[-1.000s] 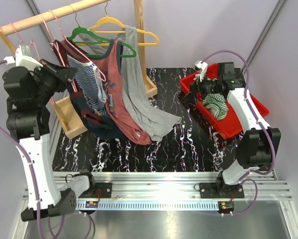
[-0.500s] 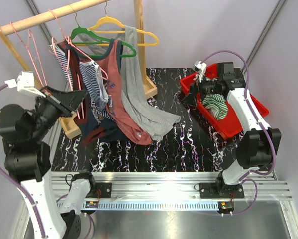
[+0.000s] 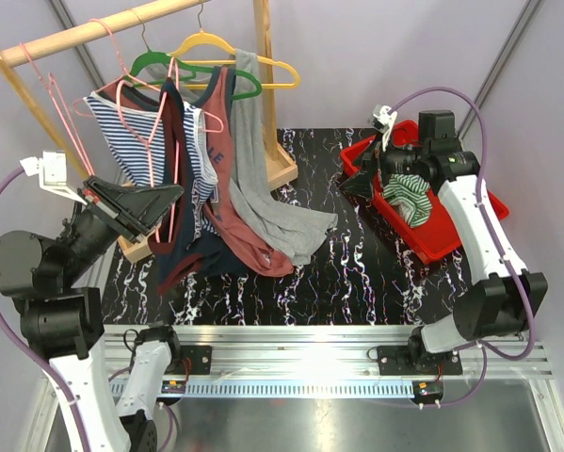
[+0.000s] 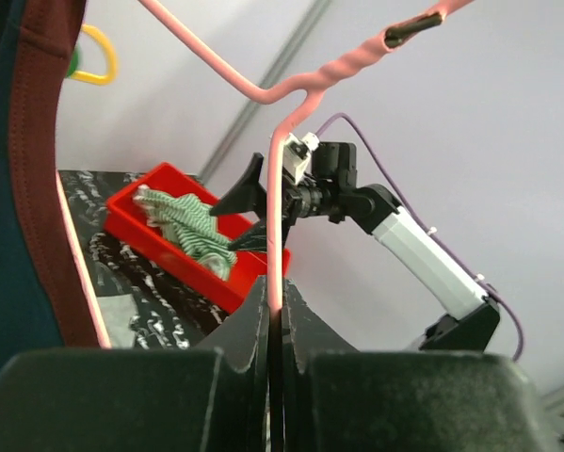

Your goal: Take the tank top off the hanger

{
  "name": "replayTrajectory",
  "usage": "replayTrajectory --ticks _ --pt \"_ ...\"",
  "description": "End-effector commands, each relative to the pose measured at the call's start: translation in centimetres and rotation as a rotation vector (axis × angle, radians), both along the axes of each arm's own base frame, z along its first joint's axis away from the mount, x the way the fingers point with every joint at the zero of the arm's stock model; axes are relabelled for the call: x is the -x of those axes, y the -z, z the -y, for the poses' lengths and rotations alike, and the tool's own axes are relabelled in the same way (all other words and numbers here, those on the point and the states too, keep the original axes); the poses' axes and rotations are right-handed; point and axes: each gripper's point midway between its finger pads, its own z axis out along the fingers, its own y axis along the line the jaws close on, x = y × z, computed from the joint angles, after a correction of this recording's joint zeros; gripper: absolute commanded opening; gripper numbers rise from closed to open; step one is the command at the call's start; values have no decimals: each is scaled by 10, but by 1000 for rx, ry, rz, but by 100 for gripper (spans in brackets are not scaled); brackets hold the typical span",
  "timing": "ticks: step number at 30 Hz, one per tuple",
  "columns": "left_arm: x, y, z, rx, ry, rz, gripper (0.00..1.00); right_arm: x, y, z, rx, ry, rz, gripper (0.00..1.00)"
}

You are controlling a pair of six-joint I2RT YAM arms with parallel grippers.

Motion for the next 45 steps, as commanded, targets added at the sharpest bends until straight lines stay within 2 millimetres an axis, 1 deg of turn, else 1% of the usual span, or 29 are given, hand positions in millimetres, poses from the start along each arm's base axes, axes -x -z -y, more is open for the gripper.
replayTrajectory --ticks 1,5,7,11,12,13,14,15,17,18,19,20,21,22,24,25,28,29,31,33,34,35,36,37,39,41,42,43,45 --pt "26 -42 15 -13 130 189 0 17 -52 -8 -61 -37 118 100" --pt "28 -56 20 -7 200 211 0 29 -67 -11 -87 -50 141 100" --pt "21 -59 20 -4 216 208 0 33 -75 -11 -98 -53 155 100" --pt "18 -70 25 -1 270 244 0 39 -87 -12 -107 -57 182 99" --pt "22 -76 27 -3 280 265 0 40 -91 -13 -108 -57 191 100" --pt "21 -77 32 5 323 257 0 41 -93 -13 -110 -57 196 100" --pt "19 -80 34 1 325 273 0 42 -96 -13 -111 -58 199 100" --pt "31 -86 41 4 381 285 0 42 -102 -13 -117 -57 207 100" --pt "20 -87 47 1 397 270 0 42 -110 -15 -127 -61 219 100" --pt "24 -89 53 3 437 269 0 42 -117 -15 -136 -62 225 100" --pt "28 -95 56 3 451 282 0 43 -121 -16 -141 -63 230 100" --pt "14 -91 61 -5 459 258 0 43 -126 -17 -147 -69 241 100" --pt "16 -91 66 -5 493 254 0 43 -132 -18 -157 -67 244 100" --pt "7 -91 71 -14 502 249 0 43 -138 -18 -164 -69 255 100" --pt "2 -87 80 -21 540 223 0 44 -148 -20 -180 -70 270 100" --pt "-7 -83 85 -30 550 209 0 44 -153 -20 -187 -71 283 100" --pt "-18 -71 97 -42 591 157 0 44 -162 -21 -212 -52 278 100" --pt "-24 -62 104 -47 616 122 0 43 -166 -21 -229 -41 271 100" --pt "-29 -53 112 -55 642 98 0 41 -170 -20 -244 -19 263 100" --pt "-37 -40 121 -59 666 58 0 40 -177 -21 -273 -3 252 100" --pt "-38 -37 123 -61 675 50 0 39 -182 -22 -286 -1 267 100" --pt "-38 -34 126 -62 690 42 0 40 -180 -24 -303 4 235 100" --pt "-43 -26 130 -64 697 17 0 42 -183 -25 -311 4 239 100" --pt "-44 -23 132 -61 707 8 0 41 -186 -26 -319 8 252 100" --pt "-50 -14 138 -62 721 -17 0 41 -184 -30 -332 9 232 100" --pt "-53 -8 142 -56 736 -29 0 36 -183 -33 -341 27 226 100" --pt "-54 -6 143 -54 743 -37 0 36 -181 -38 -342 23 221 100" --pt "-58 3 146 -49 750 -68 0 31 -179 -39 -340 46 222 100" --pt "-60 7 149 -46 757 -73 0 27 -174 -46 -334 43 222 100"
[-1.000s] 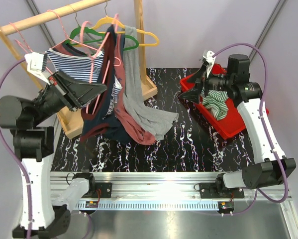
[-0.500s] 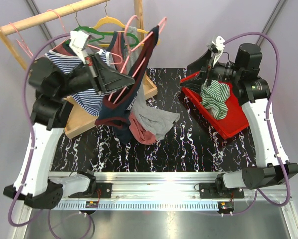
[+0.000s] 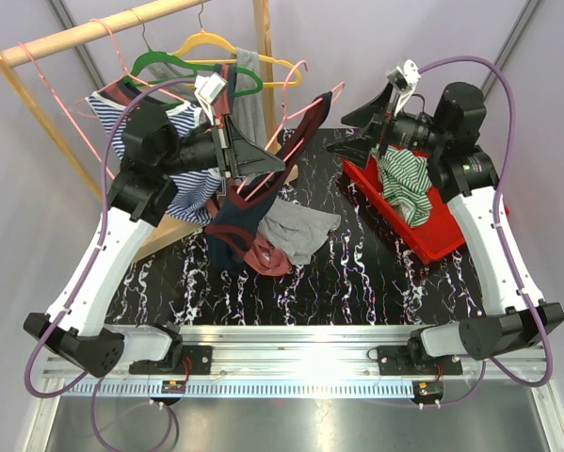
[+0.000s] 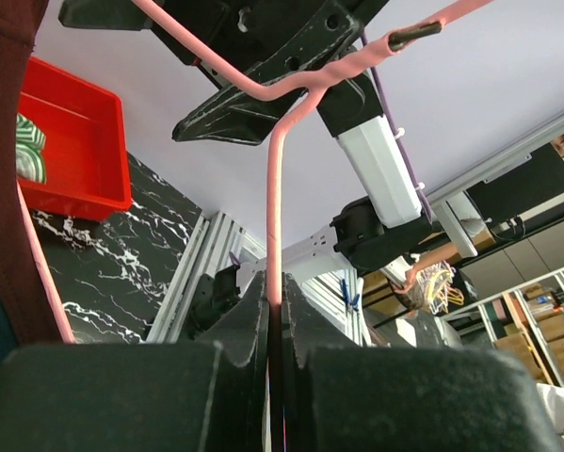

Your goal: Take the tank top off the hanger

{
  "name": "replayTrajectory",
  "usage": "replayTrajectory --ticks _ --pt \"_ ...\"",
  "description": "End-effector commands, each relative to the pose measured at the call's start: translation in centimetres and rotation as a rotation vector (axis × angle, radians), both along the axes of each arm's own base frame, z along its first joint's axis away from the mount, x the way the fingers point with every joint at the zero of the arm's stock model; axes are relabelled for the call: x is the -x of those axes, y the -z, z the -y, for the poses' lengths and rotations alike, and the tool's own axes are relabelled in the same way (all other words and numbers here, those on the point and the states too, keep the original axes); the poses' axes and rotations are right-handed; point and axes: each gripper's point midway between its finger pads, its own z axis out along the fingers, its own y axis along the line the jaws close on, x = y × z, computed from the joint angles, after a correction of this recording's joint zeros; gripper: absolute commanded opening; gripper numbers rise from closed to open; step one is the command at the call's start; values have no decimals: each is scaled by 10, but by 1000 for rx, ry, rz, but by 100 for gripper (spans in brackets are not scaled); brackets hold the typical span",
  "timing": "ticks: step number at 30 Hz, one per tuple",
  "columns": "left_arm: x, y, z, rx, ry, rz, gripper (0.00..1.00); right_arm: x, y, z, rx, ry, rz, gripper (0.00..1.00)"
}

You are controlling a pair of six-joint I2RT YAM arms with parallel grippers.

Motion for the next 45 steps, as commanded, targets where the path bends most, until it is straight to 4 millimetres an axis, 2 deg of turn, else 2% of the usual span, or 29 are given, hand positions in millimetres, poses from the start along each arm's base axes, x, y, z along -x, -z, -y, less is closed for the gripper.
replayTrajectory --ticks 1,6,11,16,20,24,27,28,31,32,34,35,39,41,45 --pt "6 -12 4 49 49 97 0 -7 -11 -9 -29 45 40 99" --pt "4 -2 9 42 72 77 0 -23 1 -18 -19 62 18 98" --pt "5 1 10 39 84 76 0 -39 12 -17 19 102 3 98" --pt "5 6 10 38 94 69 0 -45 23 -14 57 130 12 96" --pt "6 9 10 34 103 64 0 -47 20 -15 49 124 20 92" --pt "6 11 11 30 107 59 0 -48 17 -19 32 104 22 84" --pt "7 12 11 29 112 64 0 -54 20 -20 35 105 12 73" --pt "7 11 10 29 111 65 0 -54 20 -20 36 105 9 64" --pt "9 12 10 28 114 67 0 -57 20 -22 20 105 -21 47" --pt "9 13 10 28 113 66 0 -57 21 -23 19 105 -24 37" --pt "10 15 9 26 114 66 0 -59 23 -22 21 113 -37 28" --pt "11 15 9 24 115 66 0 -58 23 -21 21 114 -37 19" --pt "8 17 5 -11 80 100 0 -57 19 -13 33 168 -25 0" --pt "7 23 1 -35 62 76 0 -53 17 -6 37 200 -7 0" --pt "5 30 -10 -53 37 69 0 -58 15 15 35 287 -6 0"
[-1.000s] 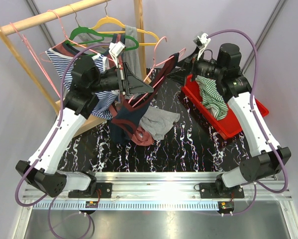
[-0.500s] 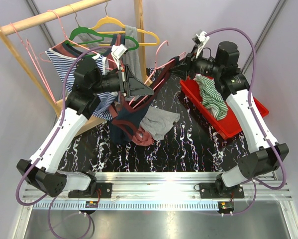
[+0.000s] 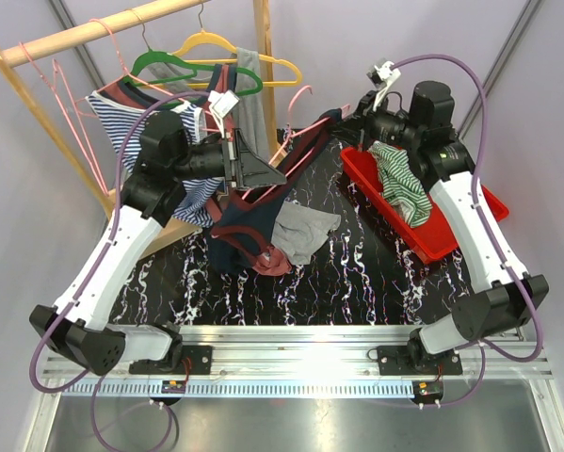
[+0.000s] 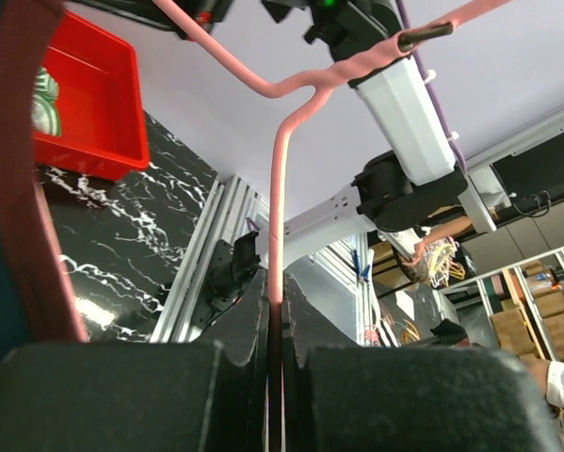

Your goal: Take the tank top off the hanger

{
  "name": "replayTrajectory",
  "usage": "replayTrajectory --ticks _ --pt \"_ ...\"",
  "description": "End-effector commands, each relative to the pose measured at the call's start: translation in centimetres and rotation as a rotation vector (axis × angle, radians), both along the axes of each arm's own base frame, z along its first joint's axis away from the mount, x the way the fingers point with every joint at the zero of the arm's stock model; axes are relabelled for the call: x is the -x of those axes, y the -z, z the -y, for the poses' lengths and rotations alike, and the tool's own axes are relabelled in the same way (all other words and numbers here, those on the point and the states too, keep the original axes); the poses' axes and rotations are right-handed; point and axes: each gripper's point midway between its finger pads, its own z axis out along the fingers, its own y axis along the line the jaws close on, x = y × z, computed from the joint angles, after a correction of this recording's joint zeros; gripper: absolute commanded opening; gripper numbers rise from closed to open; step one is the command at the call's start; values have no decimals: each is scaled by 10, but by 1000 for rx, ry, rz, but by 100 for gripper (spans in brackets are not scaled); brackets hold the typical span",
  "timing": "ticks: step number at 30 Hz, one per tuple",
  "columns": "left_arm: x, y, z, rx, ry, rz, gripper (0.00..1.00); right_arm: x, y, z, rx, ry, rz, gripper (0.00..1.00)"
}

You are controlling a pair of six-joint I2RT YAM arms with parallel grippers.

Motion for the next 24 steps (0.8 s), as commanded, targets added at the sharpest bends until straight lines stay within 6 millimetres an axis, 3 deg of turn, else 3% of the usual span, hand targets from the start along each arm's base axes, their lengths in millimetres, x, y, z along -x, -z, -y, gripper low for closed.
replayTrajectory --ticks 1,8,11,24 --pt "17 -18 -17 10 -5 99 0 0 -32 33 -14 133 95 0" --pt "26 -7 -31 -34 6 83 0 -33 -7 78 -54 276 -33 0" --pt "30 -6 -32 -35 21 85 0 -43 7 85 -48 293 -69 0" --pt "48 -17 -33 7 123 103 0 -62 49 75 -82 238 -216 0"
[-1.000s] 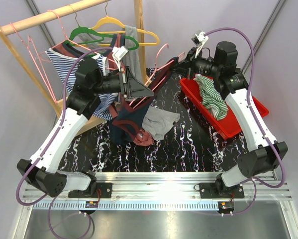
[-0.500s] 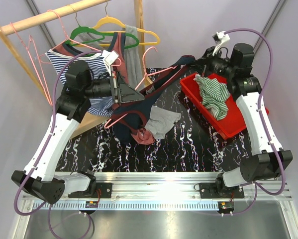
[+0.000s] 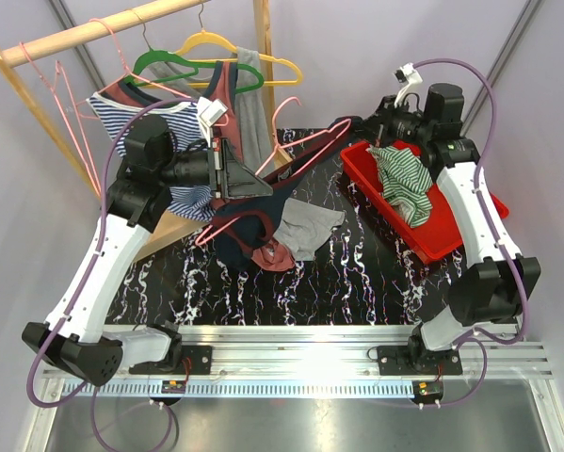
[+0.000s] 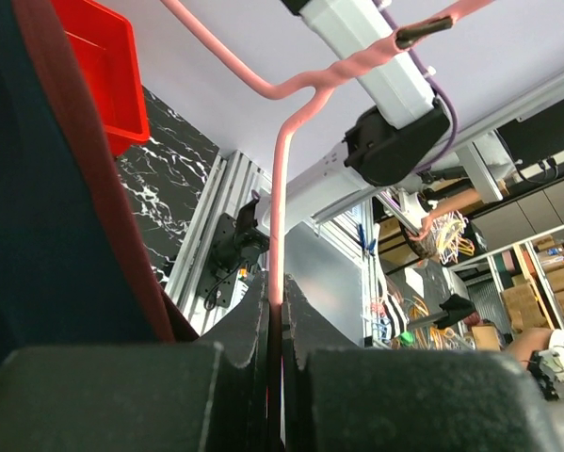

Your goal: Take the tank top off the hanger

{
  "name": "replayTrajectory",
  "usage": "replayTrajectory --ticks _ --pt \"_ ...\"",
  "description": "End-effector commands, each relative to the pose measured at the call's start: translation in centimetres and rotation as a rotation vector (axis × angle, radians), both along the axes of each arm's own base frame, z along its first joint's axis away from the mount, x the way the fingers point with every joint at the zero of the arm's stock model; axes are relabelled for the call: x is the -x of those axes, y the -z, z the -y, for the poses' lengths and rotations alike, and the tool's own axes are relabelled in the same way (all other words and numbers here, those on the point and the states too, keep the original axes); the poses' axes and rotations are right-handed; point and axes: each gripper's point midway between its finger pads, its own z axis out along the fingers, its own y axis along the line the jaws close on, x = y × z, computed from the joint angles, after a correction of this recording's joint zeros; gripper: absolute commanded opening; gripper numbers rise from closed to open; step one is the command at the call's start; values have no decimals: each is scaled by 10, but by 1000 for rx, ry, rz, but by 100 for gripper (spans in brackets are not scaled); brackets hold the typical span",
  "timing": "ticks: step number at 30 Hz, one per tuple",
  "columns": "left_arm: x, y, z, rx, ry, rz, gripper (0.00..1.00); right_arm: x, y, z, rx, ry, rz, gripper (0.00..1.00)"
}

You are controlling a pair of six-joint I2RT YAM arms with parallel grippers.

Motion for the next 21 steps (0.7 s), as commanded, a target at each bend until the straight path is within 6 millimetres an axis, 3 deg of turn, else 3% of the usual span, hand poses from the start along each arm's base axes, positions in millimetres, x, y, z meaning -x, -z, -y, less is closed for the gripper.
replayTrajectory --ticks 1,10,17,21 --pt "26 -22 -7 46 88 73 0 -14 4 14 -20 42 5 0" --pt "-3 -20 2 92 29 76 0 14 47 -1 -42 -102 -105 0" --pt "-31 -5 12 122 -1 18 0 32 63 -8 -76 -165 -156 1" --pt "-43 5 17 150 -6 -14 0 40 72 -10 -79 -191 -173 13"
